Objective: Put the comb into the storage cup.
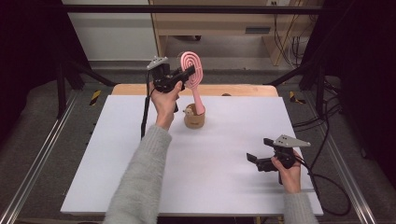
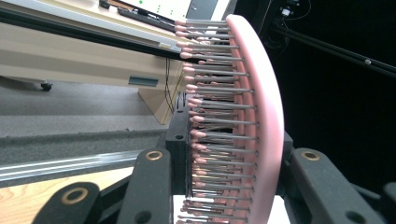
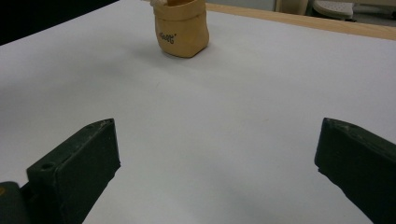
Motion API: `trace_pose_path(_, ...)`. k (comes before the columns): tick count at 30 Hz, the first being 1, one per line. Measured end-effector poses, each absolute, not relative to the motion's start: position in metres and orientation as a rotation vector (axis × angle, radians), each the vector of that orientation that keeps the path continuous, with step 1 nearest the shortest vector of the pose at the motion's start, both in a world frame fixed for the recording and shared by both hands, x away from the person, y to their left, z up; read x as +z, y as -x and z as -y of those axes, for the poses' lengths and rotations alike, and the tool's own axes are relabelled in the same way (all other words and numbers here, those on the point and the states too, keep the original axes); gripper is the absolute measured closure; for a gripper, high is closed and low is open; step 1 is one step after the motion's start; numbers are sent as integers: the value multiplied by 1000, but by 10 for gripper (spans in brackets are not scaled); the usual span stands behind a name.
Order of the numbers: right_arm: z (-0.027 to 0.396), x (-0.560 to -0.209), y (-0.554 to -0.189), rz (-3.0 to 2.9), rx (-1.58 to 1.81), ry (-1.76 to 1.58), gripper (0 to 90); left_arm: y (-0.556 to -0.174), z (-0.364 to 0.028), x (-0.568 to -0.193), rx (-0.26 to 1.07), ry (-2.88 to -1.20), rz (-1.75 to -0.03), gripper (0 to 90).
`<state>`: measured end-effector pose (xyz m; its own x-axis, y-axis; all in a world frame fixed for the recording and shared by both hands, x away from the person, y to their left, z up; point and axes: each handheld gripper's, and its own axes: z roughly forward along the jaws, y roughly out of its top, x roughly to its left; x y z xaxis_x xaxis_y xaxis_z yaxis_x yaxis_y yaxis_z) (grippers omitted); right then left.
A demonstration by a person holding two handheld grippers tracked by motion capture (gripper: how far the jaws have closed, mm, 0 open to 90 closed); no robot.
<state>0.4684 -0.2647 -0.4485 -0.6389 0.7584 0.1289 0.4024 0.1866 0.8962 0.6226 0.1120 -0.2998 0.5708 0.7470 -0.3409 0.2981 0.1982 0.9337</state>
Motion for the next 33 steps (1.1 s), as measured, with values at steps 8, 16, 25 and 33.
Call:
trace_pose_path(8,265,-449,-469,-2127,1434,-1094,4,-629,-113,-305,413,-1383,-995,632)
trace_pose_path(16,265,-449,-468,-2124,1439,-1098,4,-635,-113,-311,425,-1391,-1000,632)
trace_pose_path(25,265,-449,-468,-2125,1444,-1101,4,-641,-112,-317,431,-1387,-1009,632)
trace_pose_path(33,265,-448,-468,-2124,1447,-1097,4,-648,-109,-325,442,-1401,-1021,632)
